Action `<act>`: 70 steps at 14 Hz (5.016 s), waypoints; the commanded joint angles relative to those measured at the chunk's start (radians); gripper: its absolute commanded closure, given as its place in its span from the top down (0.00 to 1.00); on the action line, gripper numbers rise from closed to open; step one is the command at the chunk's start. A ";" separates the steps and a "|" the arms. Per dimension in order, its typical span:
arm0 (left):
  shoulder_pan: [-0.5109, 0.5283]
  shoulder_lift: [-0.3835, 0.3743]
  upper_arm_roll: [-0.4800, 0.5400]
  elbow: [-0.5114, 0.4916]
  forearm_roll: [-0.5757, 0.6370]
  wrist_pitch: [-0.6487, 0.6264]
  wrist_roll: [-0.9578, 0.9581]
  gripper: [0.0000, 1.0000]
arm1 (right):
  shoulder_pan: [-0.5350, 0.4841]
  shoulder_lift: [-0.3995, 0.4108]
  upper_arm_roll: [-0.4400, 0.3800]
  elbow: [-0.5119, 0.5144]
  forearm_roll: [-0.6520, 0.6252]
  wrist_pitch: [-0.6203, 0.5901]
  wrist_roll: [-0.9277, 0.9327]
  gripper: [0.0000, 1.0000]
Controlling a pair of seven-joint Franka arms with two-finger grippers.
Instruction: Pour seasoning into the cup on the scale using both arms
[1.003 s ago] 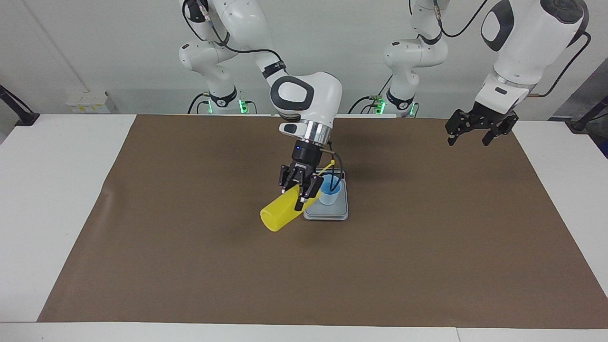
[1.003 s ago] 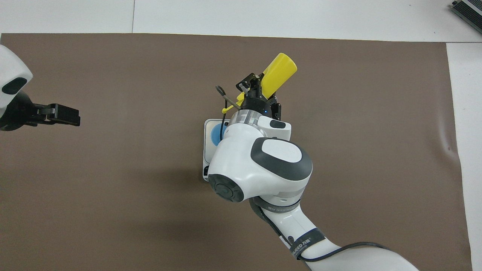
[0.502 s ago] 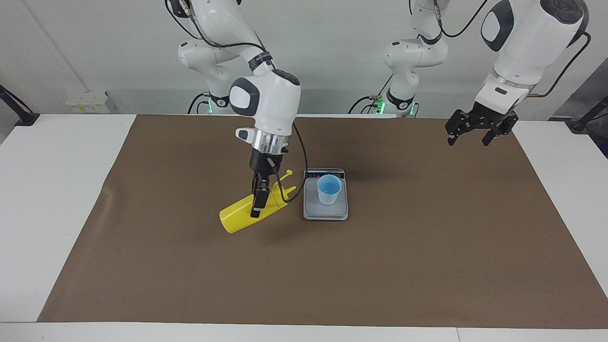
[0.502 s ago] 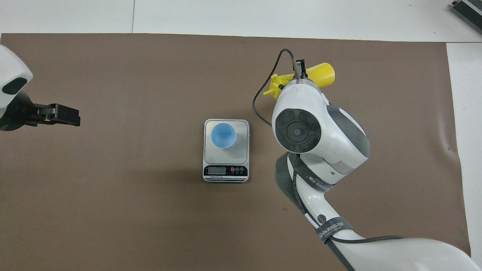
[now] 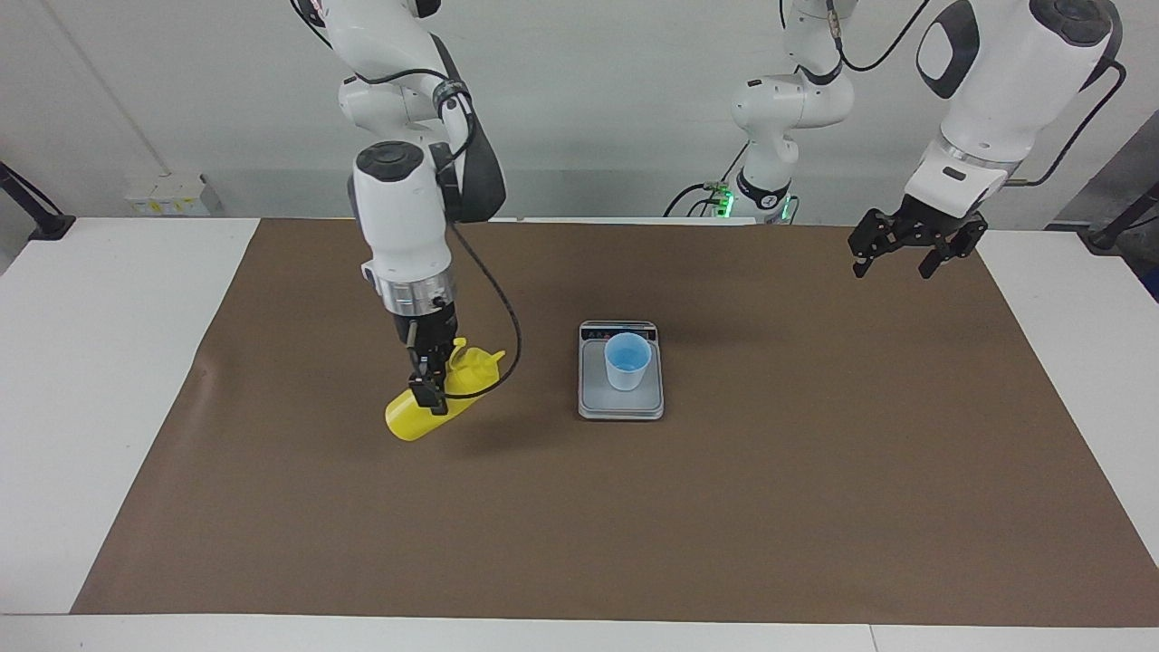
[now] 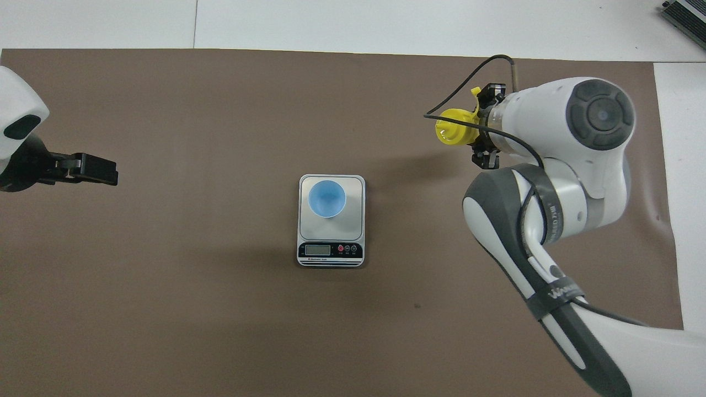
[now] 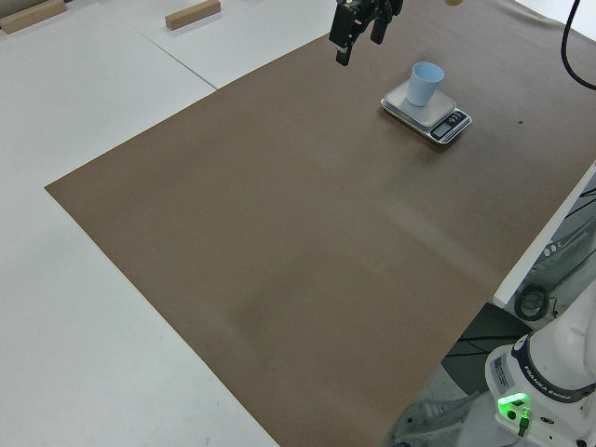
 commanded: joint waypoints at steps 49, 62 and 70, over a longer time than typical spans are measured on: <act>-0.002 -0.019 0.003 -0.029 -0.011 0.024 0.015 1.00 | -0.200 -0.289 0.027 0.000 -0.073 -0.494 -1.574 1.00; 0.000 -0.017 0.003 -0.026 -0.011 0.023 0.015 1.00 | -0.188 -0.314 0.057 0.039 -0.054 -0.601 -1.712 1.00; 0.000 -0.017 0.003 -0.024 -0.011 0.021 0.015 1.00 | -0.194 -0.320 0.056 0.034 -0.040 -0.645 -1.766 1.00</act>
